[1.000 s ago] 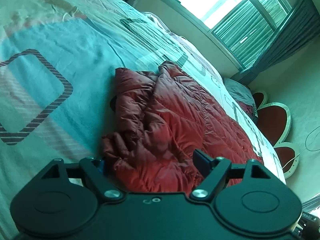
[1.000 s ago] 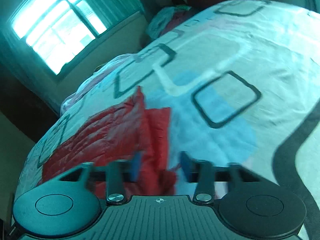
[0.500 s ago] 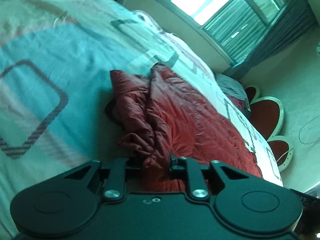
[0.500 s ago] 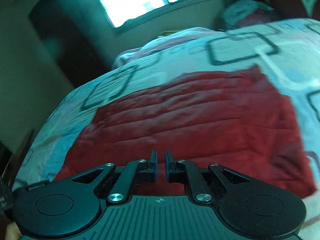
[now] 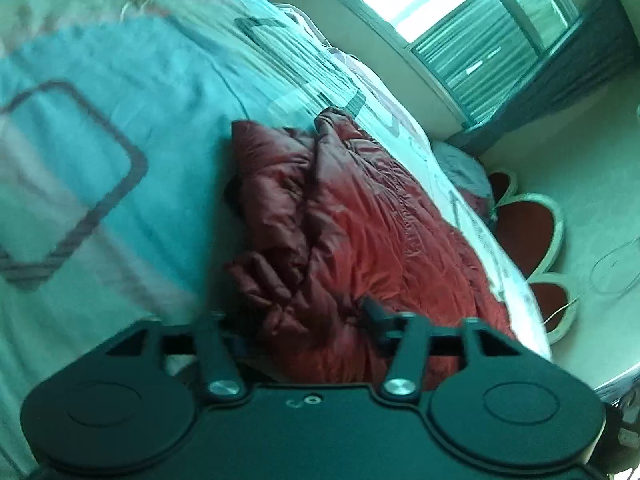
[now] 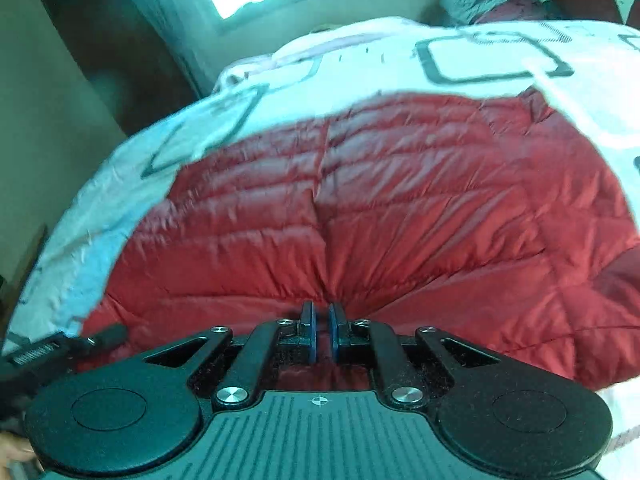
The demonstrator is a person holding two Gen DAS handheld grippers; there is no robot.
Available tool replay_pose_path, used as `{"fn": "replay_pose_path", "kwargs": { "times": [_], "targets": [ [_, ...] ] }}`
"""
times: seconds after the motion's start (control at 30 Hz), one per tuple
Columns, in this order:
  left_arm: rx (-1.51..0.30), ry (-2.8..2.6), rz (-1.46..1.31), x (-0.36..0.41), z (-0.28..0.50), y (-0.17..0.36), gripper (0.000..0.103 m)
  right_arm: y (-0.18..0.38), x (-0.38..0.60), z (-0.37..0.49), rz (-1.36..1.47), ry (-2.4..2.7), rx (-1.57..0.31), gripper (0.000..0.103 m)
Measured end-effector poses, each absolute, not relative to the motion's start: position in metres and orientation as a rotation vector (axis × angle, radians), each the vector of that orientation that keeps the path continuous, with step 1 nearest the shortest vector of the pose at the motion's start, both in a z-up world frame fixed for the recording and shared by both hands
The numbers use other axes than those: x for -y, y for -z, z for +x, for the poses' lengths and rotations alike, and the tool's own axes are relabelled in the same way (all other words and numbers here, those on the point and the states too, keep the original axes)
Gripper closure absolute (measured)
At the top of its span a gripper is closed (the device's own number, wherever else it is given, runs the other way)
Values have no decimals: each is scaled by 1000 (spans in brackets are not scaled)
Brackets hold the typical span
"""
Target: Fold large clothes
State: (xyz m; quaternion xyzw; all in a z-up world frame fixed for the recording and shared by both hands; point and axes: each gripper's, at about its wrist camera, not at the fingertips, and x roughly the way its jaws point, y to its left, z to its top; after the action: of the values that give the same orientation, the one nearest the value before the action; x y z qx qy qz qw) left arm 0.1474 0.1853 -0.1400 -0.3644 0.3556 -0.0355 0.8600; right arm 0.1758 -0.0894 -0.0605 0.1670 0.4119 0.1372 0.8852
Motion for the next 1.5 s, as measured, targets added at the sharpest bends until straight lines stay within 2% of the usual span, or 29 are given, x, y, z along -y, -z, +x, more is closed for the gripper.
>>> {"fn": "replay_pose_path", "kwargs": {
  "times": [0.17,0.3,0.4,0.57,0.87,1.1,1.17,1.5],
  "targets": [
    [-700,73,-802,-191,148,143,54,43,91,168,350,-298,-844,95],
    [-691,108,-823,-194,156,146,79,53,82,170,360,-304,-888,95],
    [-654,154,-773,-190,154,135,88,77,74,177,330,-290,-948,95],
    [-587,211,-635,-170,152,93,88,91,81,188,410,-286,-966,95],
    [-613,182,-564,-152,156,71,89,82,94,181,456,-331,-989,95],
    [-537,243,-371,-69,159,12,89,94,102,196,437,-468,-1004,95],
    [-531,245,-340,-43,163,4,88,92,118,199,491,-495,-1017,95],
    [-593,303,-204,71,189,-3,88,57,266,200,693,-381,-791,95]
  ]
}}
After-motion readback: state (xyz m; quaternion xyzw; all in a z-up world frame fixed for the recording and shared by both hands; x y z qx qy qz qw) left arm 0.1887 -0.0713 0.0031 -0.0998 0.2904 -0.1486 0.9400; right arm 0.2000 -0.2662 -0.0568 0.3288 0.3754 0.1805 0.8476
